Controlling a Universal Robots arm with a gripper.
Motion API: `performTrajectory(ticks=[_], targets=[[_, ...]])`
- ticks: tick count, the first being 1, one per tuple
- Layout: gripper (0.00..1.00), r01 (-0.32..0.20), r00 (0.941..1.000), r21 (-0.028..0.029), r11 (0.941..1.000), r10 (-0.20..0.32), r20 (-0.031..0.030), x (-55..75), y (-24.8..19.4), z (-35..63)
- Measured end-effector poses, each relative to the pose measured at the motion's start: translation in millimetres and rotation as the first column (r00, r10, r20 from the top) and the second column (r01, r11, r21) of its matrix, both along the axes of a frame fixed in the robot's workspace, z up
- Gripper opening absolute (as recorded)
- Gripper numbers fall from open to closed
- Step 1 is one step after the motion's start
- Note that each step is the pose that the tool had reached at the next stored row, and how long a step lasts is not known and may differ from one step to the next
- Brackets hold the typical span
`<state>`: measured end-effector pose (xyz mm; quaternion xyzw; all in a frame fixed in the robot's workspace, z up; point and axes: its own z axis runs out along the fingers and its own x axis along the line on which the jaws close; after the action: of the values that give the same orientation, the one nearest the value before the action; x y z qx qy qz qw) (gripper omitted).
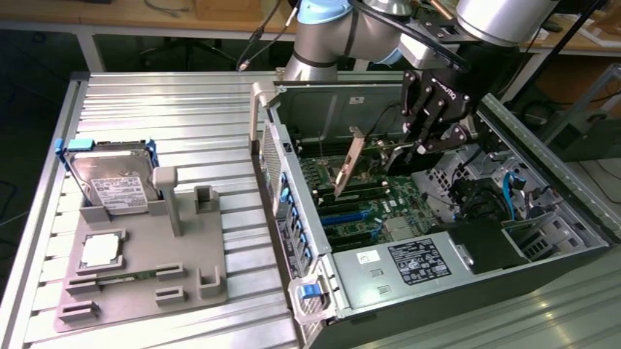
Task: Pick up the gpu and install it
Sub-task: 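Insert the gpu into the slot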
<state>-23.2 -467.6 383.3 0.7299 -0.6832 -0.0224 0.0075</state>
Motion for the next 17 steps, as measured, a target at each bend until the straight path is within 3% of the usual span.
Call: performTrajectory(ticks=[17], targets=[[0.27,0.0,1.0,0.0,1.0,0.0,0.0026,0.0,0.0,-4.1]])
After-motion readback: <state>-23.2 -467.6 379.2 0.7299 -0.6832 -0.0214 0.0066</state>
